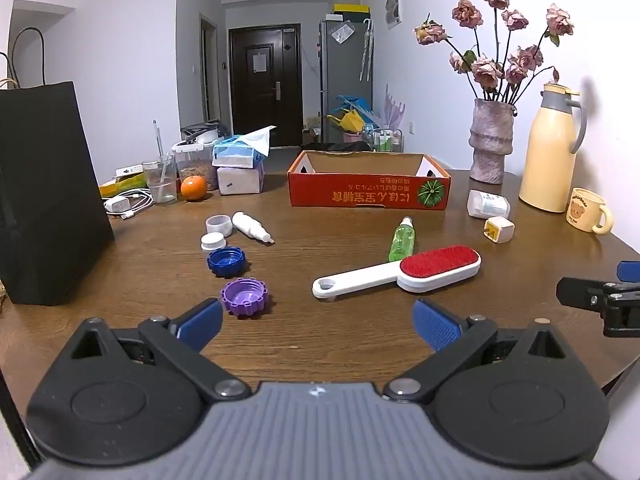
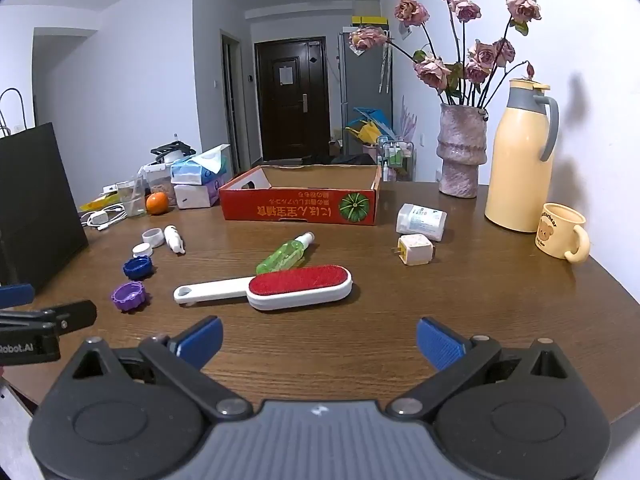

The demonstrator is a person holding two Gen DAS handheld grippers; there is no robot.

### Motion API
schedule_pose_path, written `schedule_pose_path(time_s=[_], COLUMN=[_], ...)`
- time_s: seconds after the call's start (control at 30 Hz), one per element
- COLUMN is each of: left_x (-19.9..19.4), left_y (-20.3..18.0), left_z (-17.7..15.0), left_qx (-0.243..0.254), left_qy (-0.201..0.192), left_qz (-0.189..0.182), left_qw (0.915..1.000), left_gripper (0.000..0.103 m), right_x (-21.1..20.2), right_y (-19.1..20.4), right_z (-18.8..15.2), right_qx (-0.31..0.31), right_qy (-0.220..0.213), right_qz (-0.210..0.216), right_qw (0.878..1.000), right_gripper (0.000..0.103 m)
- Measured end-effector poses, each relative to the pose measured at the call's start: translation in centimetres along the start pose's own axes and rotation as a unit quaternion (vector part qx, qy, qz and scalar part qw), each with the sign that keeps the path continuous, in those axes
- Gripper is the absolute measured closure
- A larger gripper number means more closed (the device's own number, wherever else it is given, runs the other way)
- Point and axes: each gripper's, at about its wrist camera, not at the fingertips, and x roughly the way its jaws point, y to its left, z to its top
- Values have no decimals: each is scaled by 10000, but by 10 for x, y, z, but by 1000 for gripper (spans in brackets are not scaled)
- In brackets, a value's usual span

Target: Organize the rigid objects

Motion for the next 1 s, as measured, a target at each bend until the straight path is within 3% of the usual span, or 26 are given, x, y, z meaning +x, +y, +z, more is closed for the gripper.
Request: schedule_pose_path(time_s=[1.0], left_x=[-13], left_y=[-6], left_z=[4], left_qx=[-41], left_qy=[-107], left_qz=[-8], left_qw=[9999], left_gripper=[0], right_x=[-11], right_y=[5], right_z=[1], right_qx=[-108], right_qy=[-136], right_qz=[-33], right_qw=[9998], right_gripper=[0])
